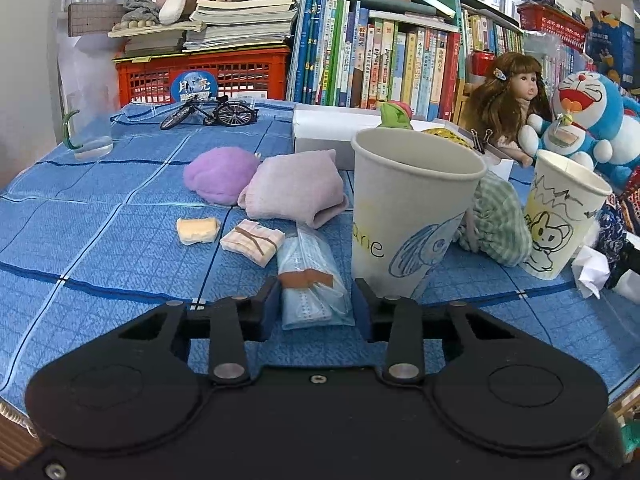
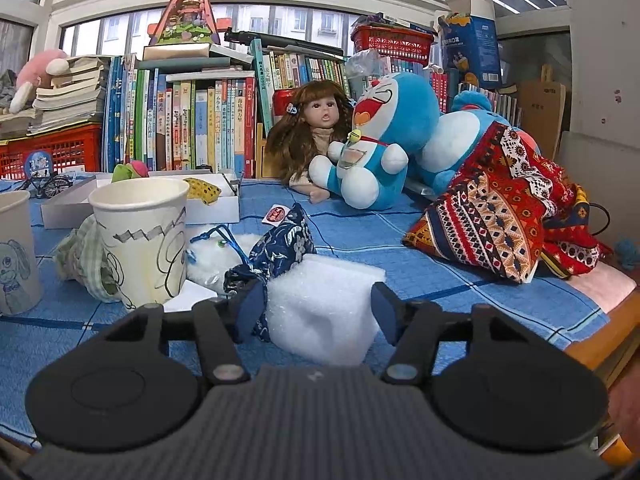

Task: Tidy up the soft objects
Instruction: 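Grasp the blue tissue packet with the left gripper while the right gripper grasps the white foam block, then carry the packet with the left gripper while the right gripper carries the foam block to the tray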

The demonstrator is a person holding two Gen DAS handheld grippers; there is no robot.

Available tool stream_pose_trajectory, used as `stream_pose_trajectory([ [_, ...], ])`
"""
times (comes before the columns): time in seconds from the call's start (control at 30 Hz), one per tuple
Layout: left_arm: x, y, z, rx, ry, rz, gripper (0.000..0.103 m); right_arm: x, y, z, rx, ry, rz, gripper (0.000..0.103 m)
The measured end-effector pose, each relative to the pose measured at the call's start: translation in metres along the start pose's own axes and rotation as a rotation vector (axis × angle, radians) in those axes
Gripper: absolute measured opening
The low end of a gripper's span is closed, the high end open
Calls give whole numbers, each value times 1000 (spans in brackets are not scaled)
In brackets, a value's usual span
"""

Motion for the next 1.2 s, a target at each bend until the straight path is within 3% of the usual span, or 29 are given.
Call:
stream_pose_trajectory([
  [0.23,3,15,9,-41,-6,3,36,-9,12,6,-35,-38,-22,62],
  [0.33,5,19,13,-56,-4,9,36,-15,13,10,-44,-62,-29,73],
  [0.6,9,23,17,-64,-4,8,36,-16,-7,-2,57,-82,-65,74],
  [0.7,12,26,22,-76,-7,13,36,-18,-9,-5,67,-97,-62,61],
  [0.77,14,27,25,-82,-7,20,36,-19,-7,-5,63,-98,-72,42],
  [0.83,17,28,29,-86,-6,25,36,-23,-6,-3,63,-104,-87,32],
  [1.2,32,30,62,-134,-9,42,36,-34,-2,28,-4,-107,-77,19],
])
Point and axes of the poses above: each gripper's, at about its wrist camera, not at the fingertips, and y roughly against the way its jaws point, x to its left, z to its top, the point moved 6 cm from there along -y, roughly the way its jaws point, and after that the axes turned 4 degrees about -y, right-handed, at the moved point
